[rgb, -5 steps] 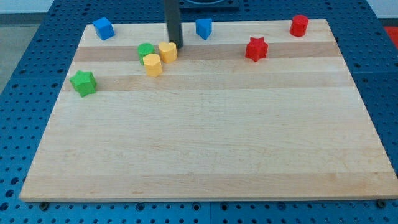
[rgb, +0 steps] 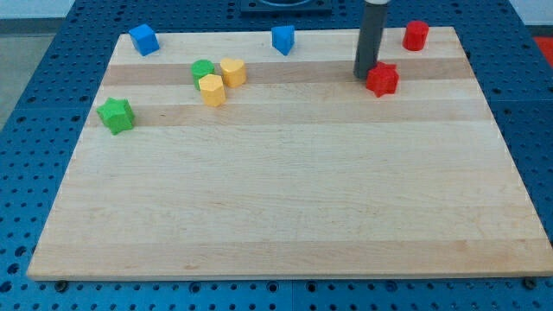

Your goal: Move the red star parallel to the red circle

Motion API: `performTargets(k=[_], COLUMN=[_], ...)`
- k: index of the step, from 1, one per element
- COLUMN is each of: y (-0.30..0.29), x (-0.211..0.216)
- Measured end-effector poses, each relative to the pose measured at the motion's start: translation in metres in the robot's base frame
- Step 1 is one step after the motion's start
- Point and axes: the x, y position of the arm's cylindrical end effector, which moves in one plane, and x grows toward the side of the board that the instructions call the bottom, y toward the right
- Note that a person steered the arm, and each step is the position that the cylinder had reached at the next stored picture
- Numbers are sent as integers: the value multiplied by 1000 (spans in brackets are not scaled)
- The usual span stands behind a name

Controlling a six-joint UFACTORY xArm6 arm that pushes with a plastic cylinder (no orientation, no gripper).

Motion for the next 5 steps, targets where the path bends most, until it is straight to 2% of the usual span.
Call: performTargets(k=[3,5], y=[64,58], x=[53,75])
